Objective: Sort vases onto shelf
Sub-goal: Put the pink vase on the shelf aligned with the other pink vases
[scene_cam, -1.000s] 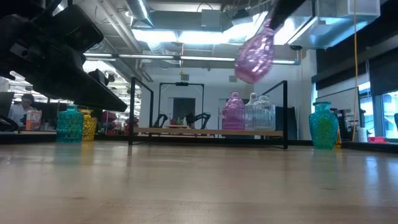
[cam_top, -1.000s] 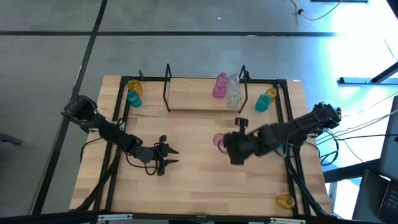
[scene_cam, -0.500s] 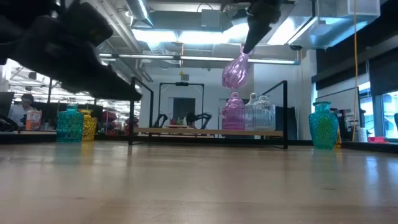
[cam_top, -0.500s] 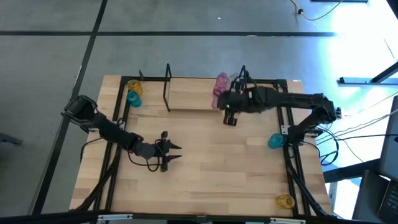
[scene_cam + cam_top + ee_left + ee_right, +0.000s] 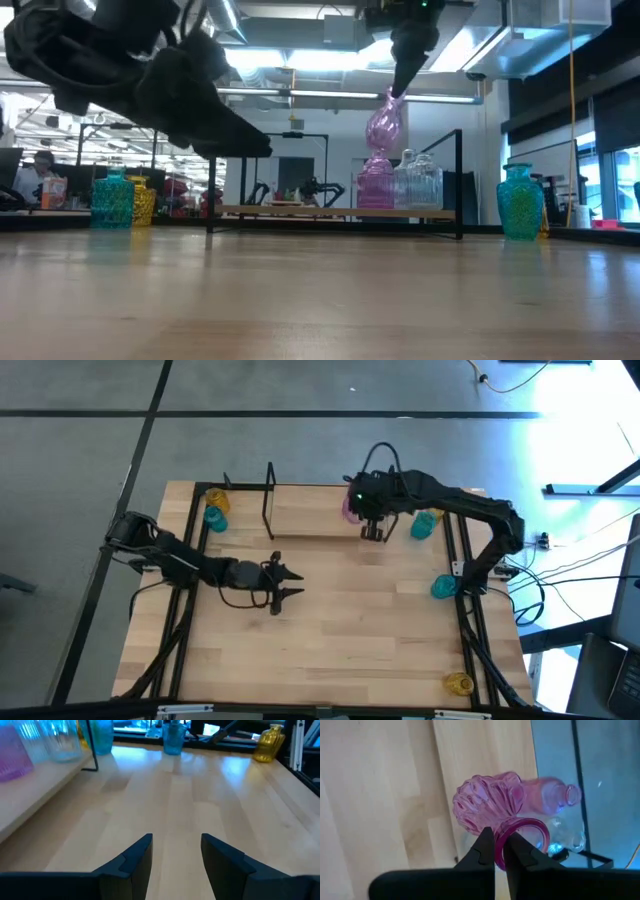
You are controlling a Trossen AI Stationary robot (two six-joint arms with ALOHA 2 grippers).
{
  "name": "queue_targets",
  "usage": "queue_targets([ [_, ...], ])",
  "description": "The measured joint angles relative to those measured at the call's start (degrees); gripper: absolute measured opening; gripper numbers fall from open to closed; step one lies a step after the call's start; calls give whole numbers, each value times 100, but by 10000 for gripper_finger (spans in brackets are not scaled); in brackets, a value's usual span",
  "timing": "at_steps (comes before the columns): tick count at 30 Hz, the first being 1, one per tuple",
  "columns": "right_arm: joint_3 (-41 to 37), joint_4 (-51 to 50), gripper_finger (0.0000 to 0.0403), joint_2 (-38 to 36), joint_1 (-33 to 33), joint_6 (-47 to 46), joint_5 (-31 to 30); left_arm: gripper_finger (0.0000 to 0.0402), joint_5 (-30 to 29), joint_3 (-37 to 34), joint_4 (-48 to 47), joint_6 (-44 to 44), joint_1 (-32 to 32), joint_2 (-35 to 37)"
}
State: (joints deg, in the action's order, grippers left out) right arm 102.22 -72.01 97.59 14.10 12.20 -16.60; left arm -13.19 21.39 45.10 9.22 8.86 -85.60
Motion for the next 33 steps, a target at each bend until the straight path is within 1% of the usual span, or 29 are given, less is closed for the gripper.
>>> queue_targets([
  [4, 545, -577, 5, 487, 144, -123, 82, 162, 231, 2, -490, 87, -120, 0],
  [10, 725, -581, 5, 970, 171, -39, 73, 162, 221, 0, -1049, -33, -137, 0],
  [15, 723, -694, 5, 1270, 169, -16, -158, 162, 221, 0, -1102, -275, -129, 0],
  [27, 723, -617, 5, 1692, 217, 140, -183, 162, 219, 0, -1126, -383, -129, 0],
  [33, 639, -535, 5, 1789, 215, 174, -182, 162, 190, 0, -1124, -383, -129, 0],
])
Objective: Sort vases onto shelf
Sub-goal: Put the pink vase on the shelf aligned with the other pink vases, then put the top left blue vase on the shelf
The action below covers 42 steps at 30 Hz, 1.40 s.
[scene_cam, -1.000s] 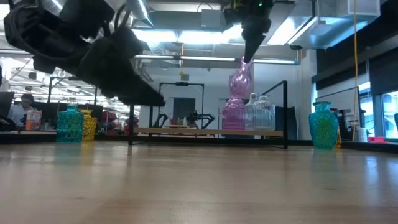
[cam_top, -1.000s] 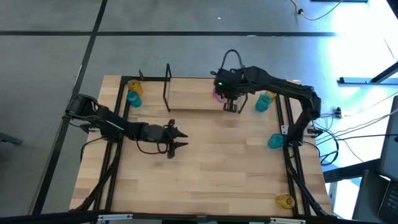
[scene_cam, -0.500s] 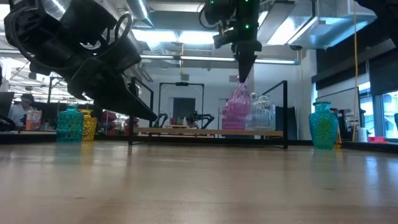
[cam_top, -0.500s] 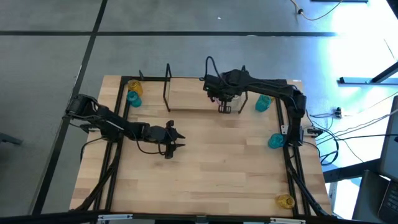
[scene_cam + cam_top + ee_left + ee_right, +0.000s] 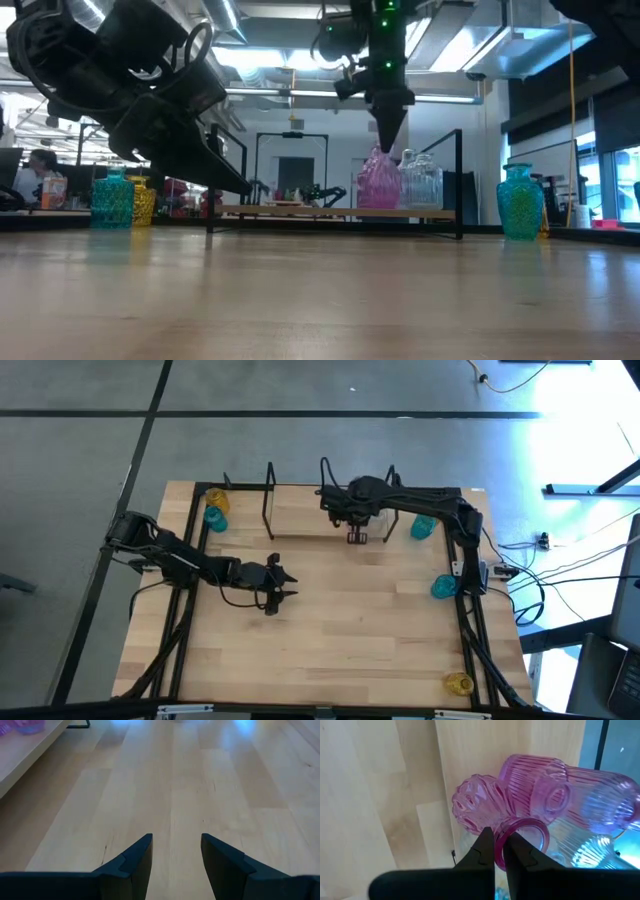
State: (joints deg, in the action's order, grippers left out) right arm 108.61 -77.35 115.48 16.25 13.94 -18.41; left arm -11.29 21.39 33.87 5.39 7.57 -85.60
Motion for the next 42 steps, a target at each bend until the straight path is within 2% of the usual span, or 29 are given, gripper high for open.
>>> queue_targets([
  [16, -94, 124, 10, 0, 2, 20, -73, 162, -6, 0, 0, 2, 0, 0],
  [27, -94, 124, 105, -24, -17, 6, -90, 162, -4, -2, 0, 13, 0, 0],
  [34, 144, -151, 115, -341, -145, -144, 116, 162, -2, -4, 0, 17, 0, 0],
  [42, 337, -533, 115, -947, -612, -751, 766, 162, 0, -4, 0, 17, 1, 0],
])
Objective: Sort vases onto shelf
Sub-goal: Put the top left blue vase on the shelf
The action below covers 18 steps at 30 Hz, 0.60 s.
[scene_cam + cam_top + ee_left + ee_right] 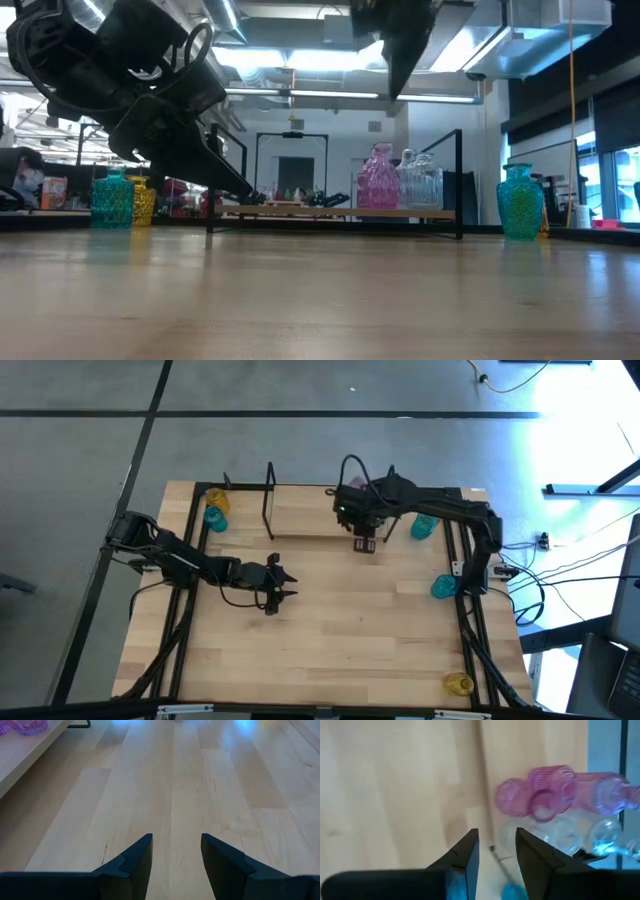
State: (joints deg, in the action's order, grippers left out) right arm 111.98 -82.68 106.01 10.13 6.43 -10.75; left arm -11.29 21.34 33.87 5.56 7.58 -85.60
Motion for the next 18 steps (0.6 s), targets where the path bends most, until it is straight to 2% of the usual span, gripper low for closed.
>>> queue_targets([
  [6, -2, -73, 115, -517, -512, -320, 138, 162, -4, 0, -36, 5, 1, 0],
  [9, -202, 28, 115, -788, -762, -505, 132, 162, -202, 0, 12, 24, 1, 0],
  [13, -1006, 474, 115, -1295, -1103, -612, 85, 162, -442, 0, 98, 0, 1, 2],
  [18, -2625, 1307, 115, -2220, -1528, -609, 76, 162, -257, 0, 96, -122, 1, 2],
])
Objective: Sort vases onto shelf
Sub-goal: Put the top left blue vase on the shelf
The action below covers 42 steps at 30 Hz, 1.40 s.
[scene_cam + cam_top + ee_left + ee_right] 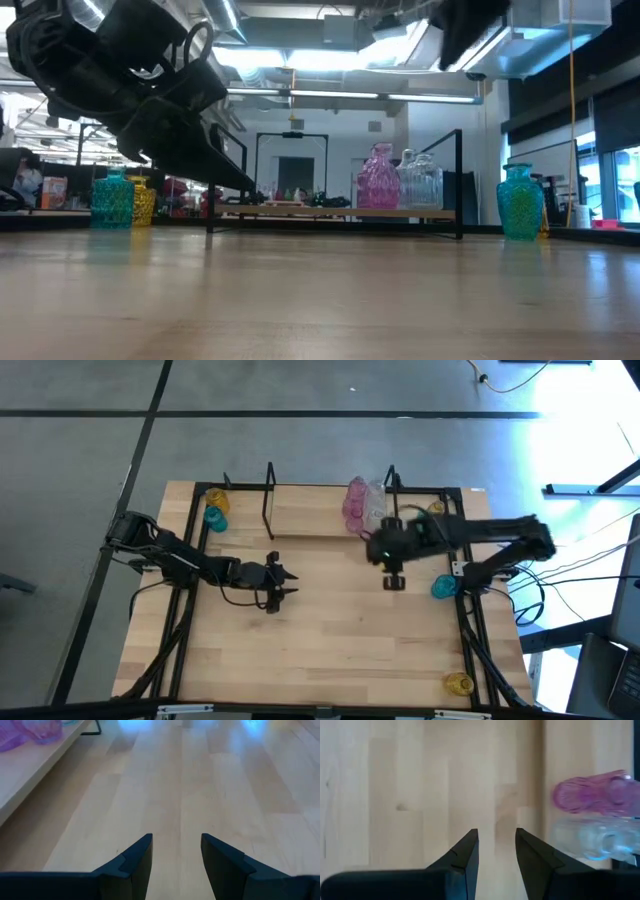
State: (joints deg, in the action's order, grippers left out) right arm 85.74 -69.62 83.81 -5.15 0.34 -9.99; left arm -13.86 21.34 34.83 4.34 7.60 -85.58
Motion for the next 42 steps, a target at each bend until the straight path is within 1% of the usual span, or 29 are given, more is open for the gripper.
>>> queue_targets([
  [4, -1444, 1168, 115, -958, -302, -236, -42, 162, -2, 18, 4, -2, -39, 0],
  [6, -2096, 1727, 115, -1417, -471, -443, -51, 162, 97, 137, -55, -2, -113, 0],
  [8, -2723, 2457, 115, -1832, -654, -541, -114, 162, 168, 346, -348, -2, -178, 25],
  [11, -3604, 3717, 115, -2302, -877, -520, -299, 162, 152, 816, -1469, -2, -248, 28],
  [13, -4026, 4487, 115, -2439, -941, -371, -323, 162, 161, 1208, -2358, -2, -282, 28],
  [16, -4475, 5298, 115, -2496, -951, -81, -324, 161, 169, 1767, -3246, -2, -289, 27],
  [19, -4743, 6034, 115, -2469, -946, 190, -311, 157, 180, 2306, -4240, 85, -284, 205],
  [21, -4830, 6351, 115, -2423, -946, 352, -311, 155, 107, 2654, -4910, 178, -296, 379],
  [23, -4842, 6375, 115, -2373, -946, 360, -293, 153, -73, 2916, -5721, 301, -299, 610],
  [27, -4839, 6320, 115, -2359, -946, 138, -241, 152, -536, 3310, -6883, 617, -385, 1162],
  [32, -4839, 6299, 115, -2360, -946, 129, -241, 152, -763, 3627, -8278, 1189, -833, 1859],
  [37, -4839, 6265, 115, -2361, -946, 131, -243, 147, -1044, 3659, -9229, 1522, -1473, 2411],
  [40, -4839, 6260, 115, -2361, -946, 142, -246, 143, -1054, 3659, -9565, 1563, -1928, 2580],
  [42, -4839, 6266, 115, -2361, -946, 142, -243, 141, -1049, 3665, -9575, 1499, -2285, 2618],
])
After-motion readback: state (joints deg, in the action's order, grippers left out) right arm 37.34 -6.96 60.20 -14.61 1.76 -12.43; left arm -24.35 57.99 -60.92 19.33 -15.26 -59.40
